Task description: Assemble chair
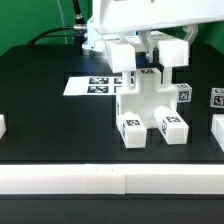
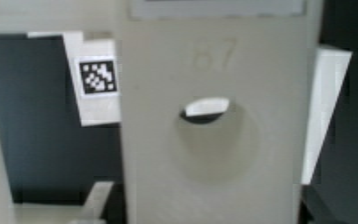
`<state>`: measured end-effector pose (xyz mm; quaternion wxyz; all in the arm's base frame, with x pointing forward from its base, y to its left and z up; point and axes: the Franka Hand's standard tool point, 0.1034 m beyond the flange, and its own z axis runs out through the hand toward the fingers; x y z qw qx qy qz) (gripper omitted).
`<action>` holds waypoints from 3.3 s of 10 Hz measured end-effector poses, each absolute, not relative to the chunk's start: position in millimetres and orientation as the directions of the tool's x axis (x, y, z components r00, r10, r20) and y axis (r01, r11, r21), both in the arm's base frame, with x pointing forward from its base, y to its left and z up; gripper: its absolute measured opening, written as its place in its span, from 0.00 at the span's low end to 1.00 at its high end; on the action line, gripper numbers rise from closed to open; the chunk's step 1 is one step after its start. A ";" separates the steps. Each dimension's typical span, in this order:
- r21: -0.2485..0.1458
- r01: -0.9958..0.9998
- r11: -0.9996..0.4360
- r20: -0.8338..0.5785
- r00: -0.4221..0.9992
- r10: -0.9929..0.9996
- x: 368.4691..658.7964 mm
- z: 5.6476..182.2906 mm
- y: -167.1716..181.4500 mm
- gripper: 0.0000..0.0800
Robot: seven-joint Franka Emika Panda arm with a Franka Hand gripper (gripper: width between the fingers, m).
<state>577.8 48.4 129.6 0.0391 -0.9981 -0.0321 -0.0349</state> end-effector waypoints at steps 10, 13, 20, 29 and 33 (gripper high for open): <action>-0.078 0.026 -0.997 0.053 0.998 0.022 560.7 121.3 69.2 0.36; -0.077 0.032 -0.997 0.054 0.998 0.028 560.8 120.6 66.1 0.36; -0.073 0.028 -0.997 0.057 0.998 0.024 562.3 116.8 62.8 0.36; -0.063 0.082 -0.995 0.079 0.994 0.077 570.1 116.4 58.6 0.36; -0.060 0.090 -0.994 0.095 0.992 0.084 569.5 117.1 62.9 0.36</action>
Offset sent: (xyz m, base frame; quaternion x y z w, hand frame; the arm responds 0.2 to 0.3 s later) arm -0.0397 0.0092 0.0051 -0.0144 -0.0006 0.0513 0.9986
